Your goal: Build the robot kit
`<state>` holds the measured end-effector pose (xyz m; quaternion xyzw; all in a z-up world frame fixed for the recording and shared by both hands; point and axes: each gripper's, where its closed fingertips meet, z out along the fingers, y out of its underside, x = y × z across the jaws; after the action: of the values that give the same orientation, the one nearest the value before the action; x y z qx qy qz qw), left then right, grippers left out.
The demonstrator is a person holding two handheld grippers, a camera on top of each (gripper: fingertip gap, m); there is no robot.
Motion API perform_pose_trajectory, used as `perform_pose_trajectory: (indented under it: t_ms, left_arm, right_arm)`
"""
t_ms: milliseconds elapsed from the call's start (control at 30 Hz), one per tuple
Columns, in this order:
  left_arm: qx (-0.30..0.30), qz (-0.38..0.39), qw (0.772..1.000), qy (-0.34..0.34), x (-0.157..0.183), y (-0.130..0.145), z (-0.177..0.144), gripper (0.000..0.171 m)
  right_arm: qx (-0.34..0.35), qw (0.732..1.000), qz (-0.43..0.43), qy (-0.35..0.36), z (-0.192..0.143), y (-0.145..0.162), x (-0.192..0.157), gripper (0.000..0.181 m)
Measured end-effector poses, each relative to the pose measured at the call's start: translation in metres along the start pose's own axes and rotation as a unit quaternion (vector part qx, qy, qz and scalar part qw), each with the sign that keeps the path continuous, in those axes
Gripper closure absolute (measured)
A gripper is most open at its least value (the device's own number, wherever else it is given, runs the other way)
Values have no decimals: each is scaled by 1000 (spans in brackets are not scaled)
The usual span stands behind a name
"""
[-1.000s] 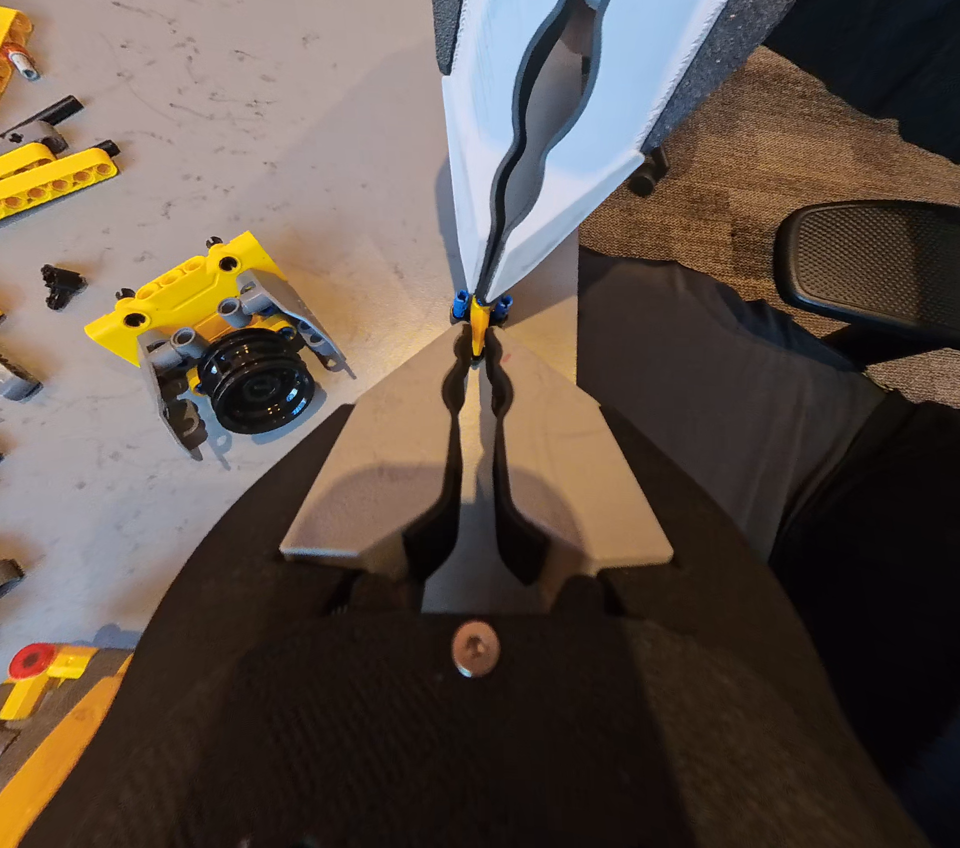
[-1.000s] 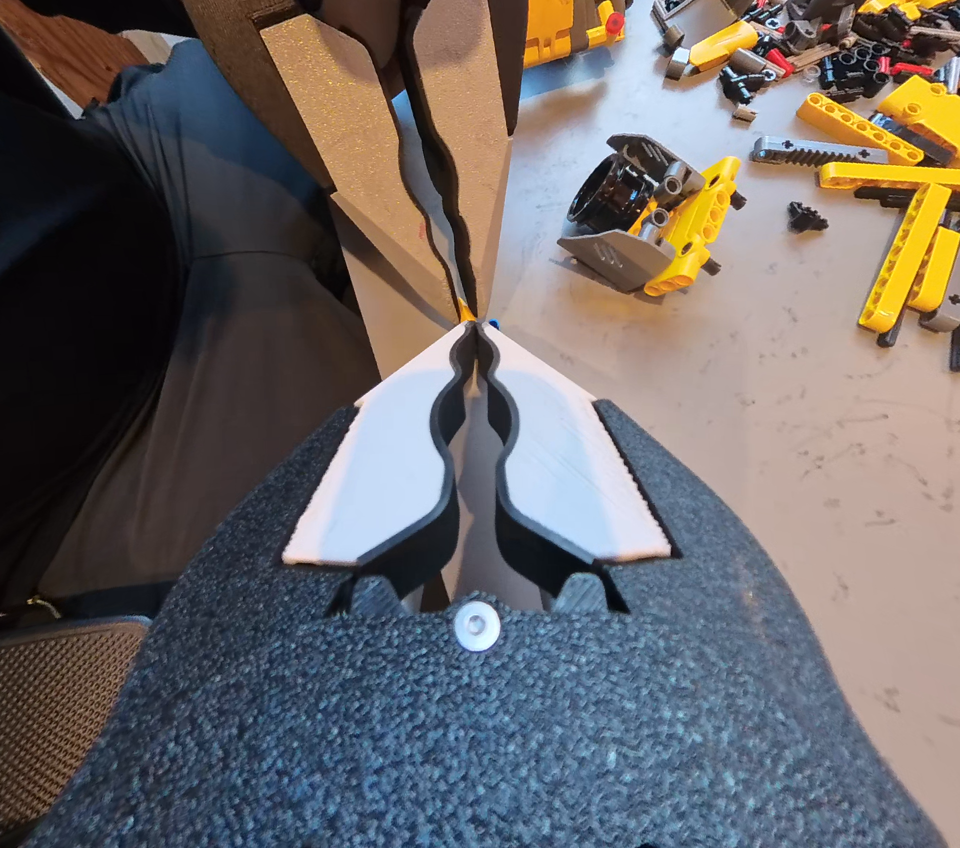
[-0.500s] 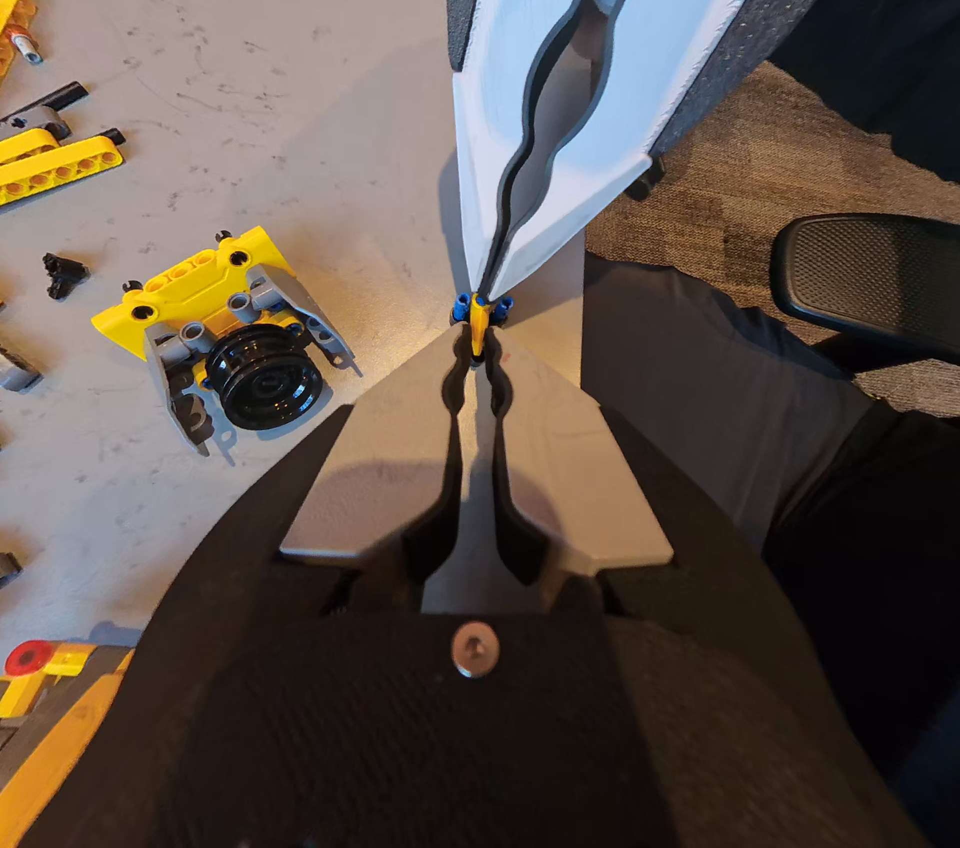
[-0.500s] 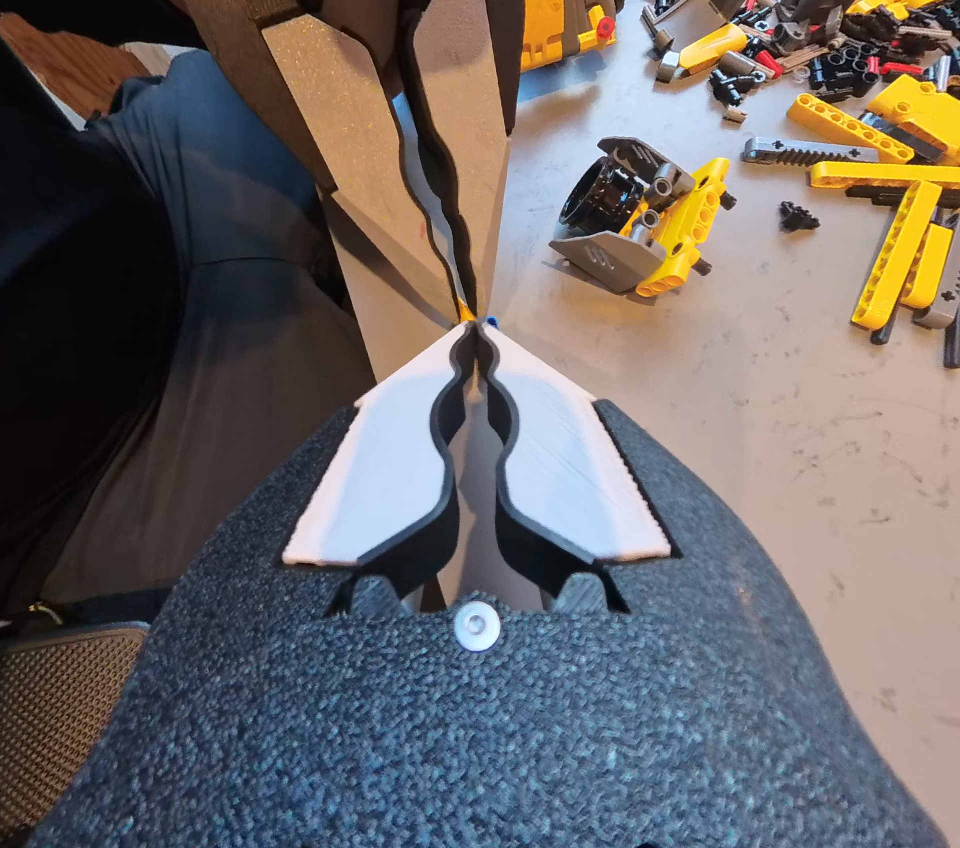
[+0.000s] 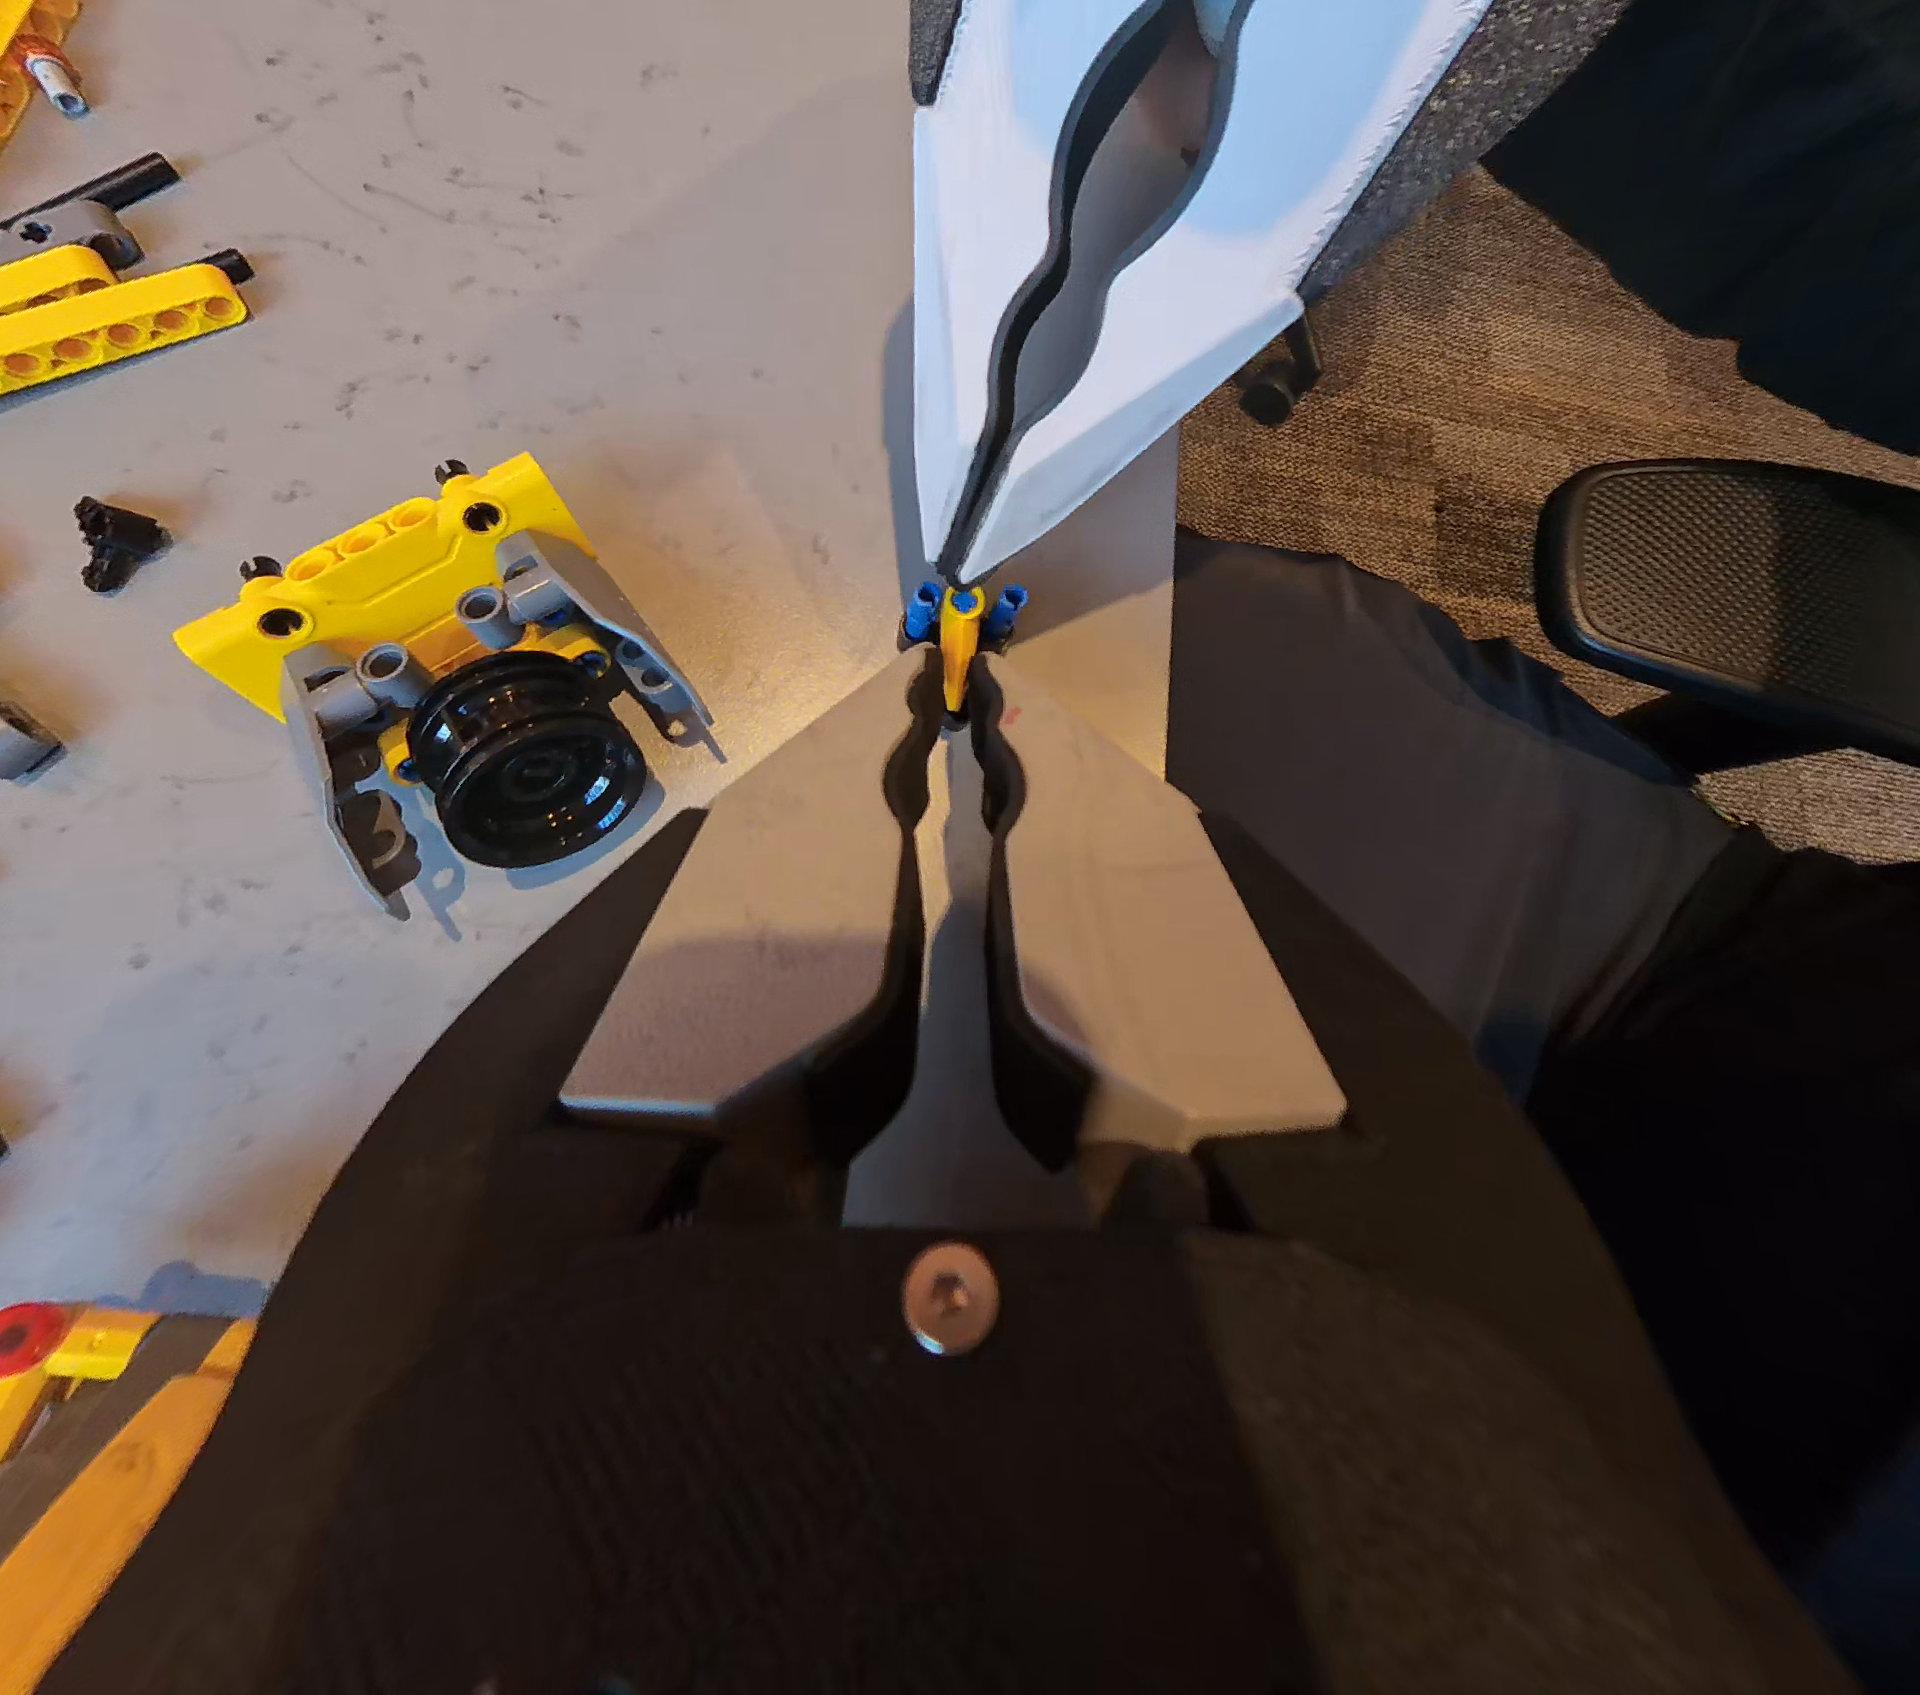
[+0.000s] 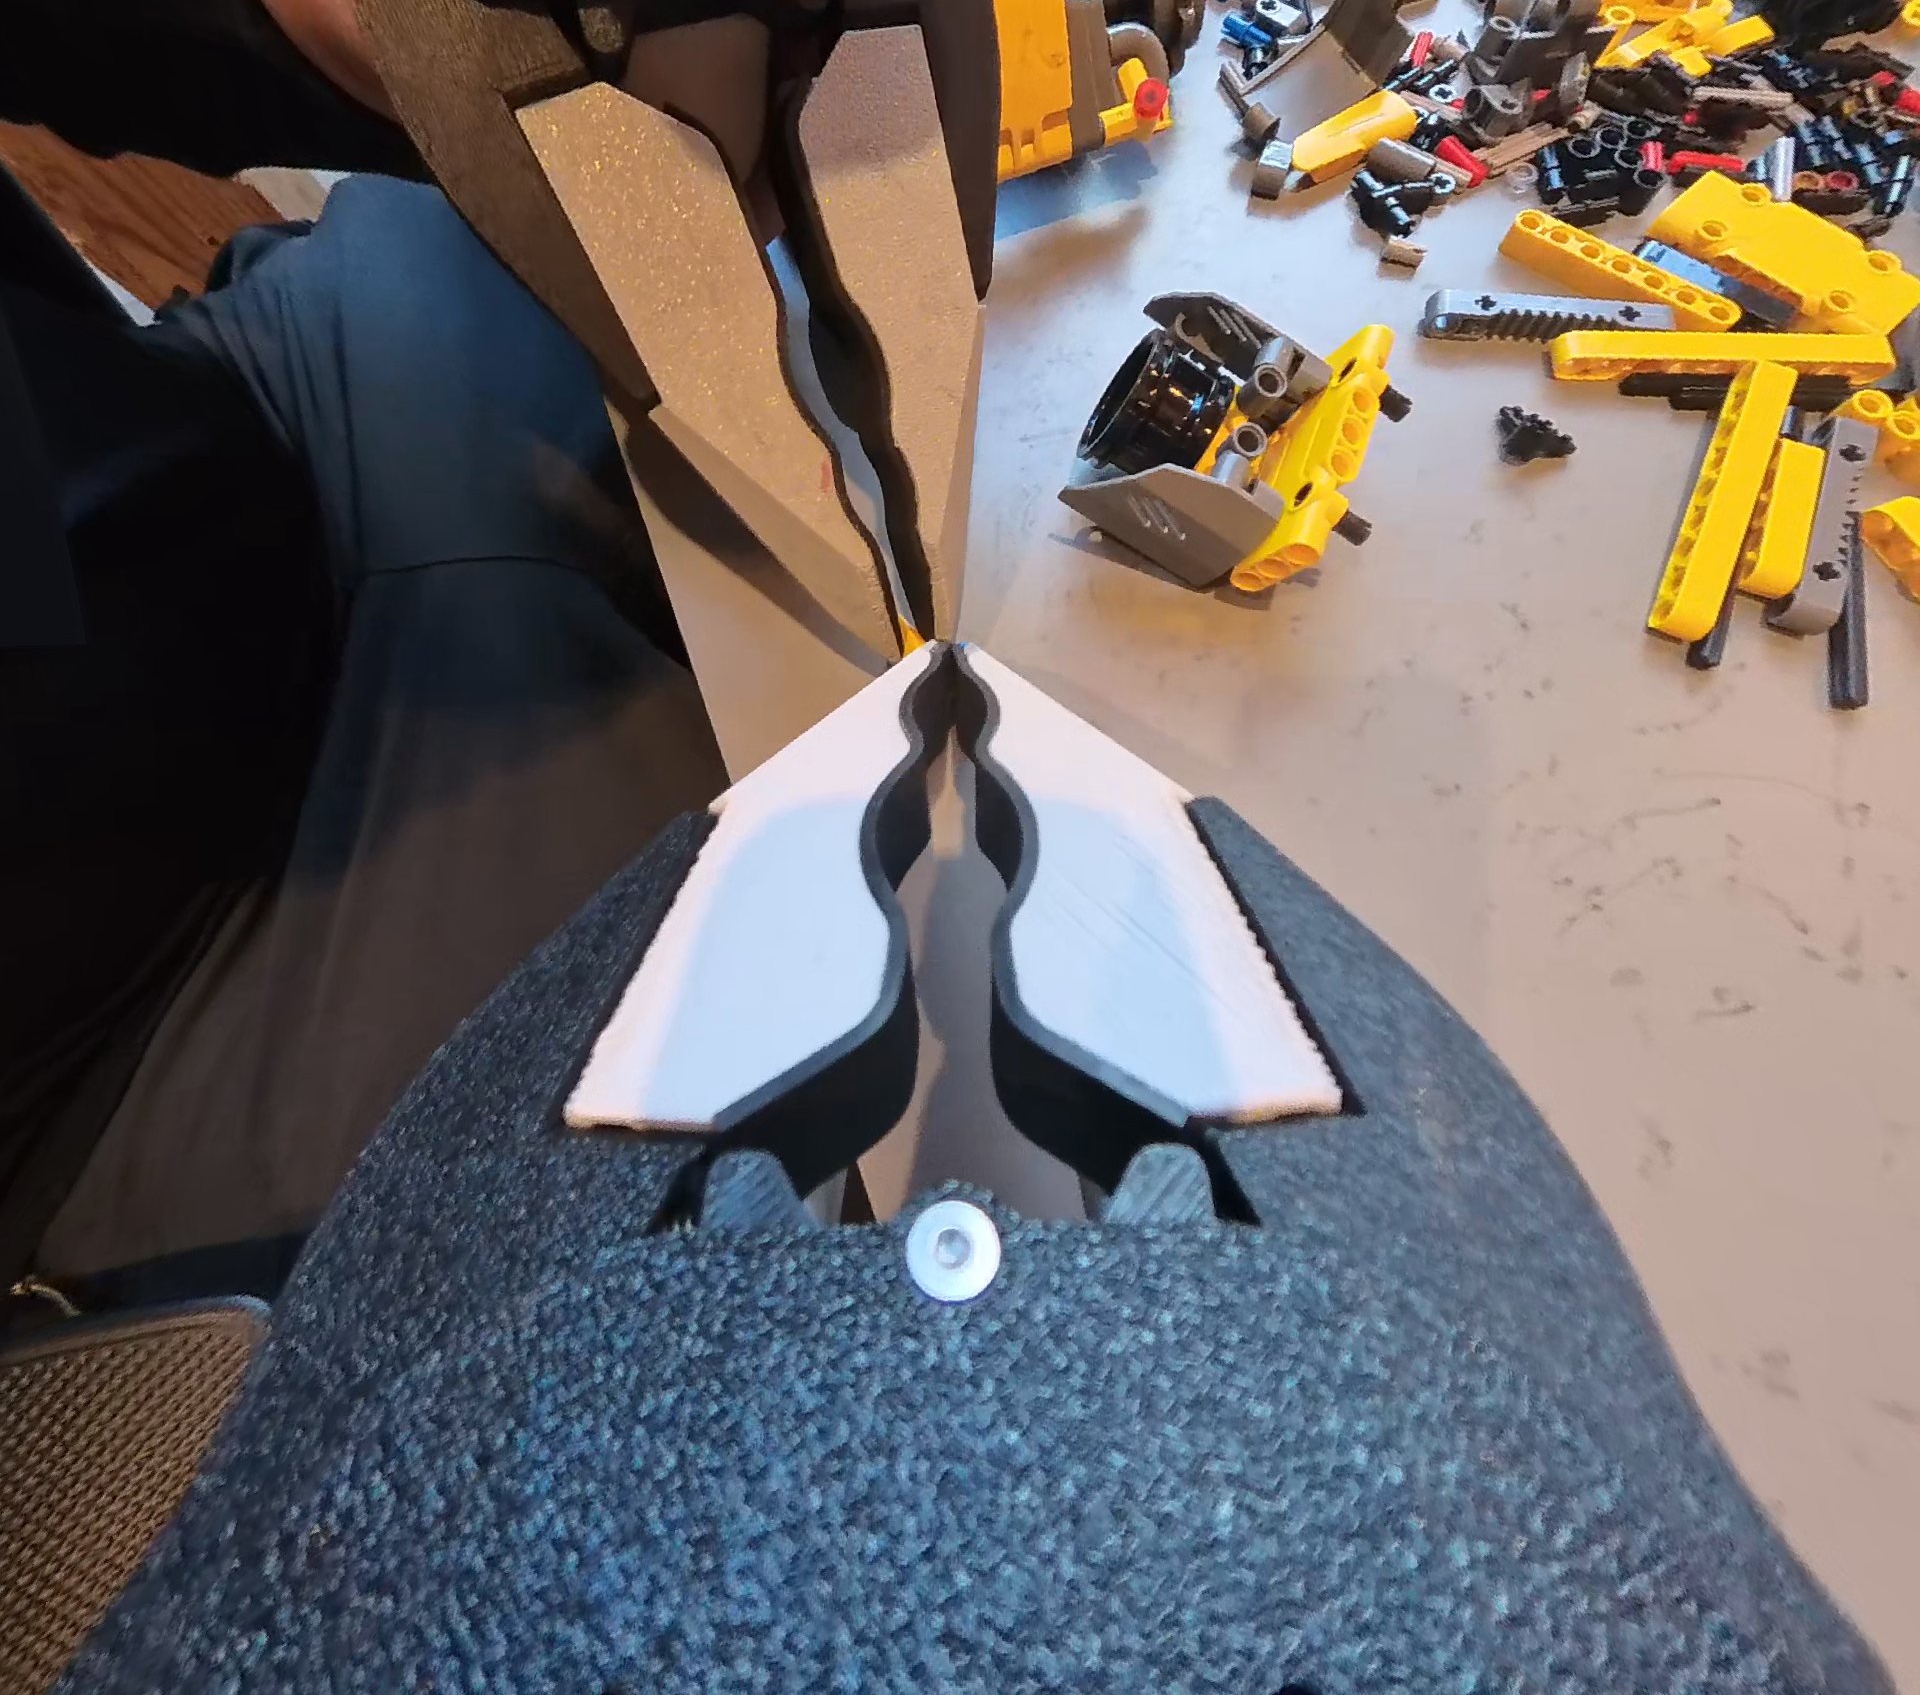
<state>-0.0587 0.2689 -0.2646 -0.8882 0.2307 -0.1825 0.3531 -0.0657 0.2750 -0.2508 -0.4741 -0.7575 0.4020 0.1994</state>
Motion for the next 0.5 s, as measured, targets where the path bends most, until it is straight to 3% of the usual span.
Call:
perform_pose_trajectory:
  t_ms: [500]
  left_arm:
    - [19,-9,1000,-7,-1,-4,0,169]
  right_arm:
    - [-10,1000,-5,4,0,0,3,181]
